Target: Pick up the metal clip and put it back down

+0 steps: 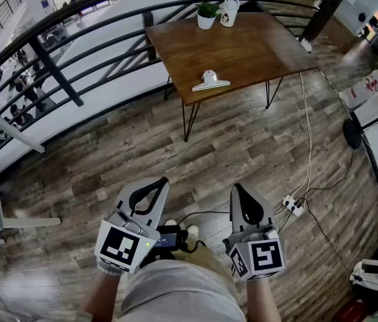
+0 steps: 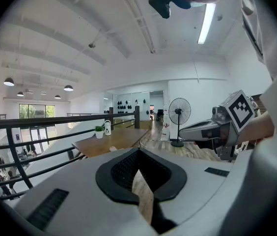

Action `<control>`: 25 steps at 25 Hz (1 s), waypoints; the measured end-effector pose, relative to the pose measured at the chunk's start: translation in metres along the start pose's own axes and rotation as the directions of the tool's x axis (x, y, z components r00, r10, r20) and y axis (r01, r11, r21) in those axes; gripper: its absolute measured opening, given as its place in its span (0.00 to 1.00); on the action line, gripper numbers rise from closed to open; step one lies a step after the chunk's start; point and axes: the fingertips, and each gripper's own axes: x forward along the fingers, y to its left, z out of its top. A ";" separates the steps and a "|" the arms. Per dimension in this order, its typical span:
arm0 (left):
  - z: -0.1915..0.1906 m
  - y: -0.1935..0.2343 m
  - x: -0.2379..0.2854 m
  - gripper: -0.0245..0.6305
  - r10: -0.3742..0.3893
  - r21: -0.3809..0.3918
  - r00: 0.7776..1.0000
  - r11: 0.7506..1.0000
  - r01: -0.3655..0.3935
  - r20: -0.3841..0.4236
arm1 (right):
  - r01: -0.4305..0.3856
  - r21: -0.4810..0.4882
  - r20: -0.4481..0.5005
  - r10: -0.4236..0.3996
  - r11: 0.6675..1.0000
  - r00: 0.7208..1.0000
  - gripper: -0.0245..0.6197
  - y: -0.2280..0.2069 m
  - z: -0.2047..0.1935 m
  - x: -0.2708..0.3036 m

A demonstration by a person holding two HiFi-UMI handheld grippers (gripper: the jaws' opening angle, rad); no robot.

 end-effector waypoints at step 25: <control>-0.004 0.004 0.003 0.04 0.024 -0.010 1.000 1.000 -0.024 0.002 | -0.018 0.055 -0.001 0.018 0.998 1.000 0.04 0.001 -0.003 0.002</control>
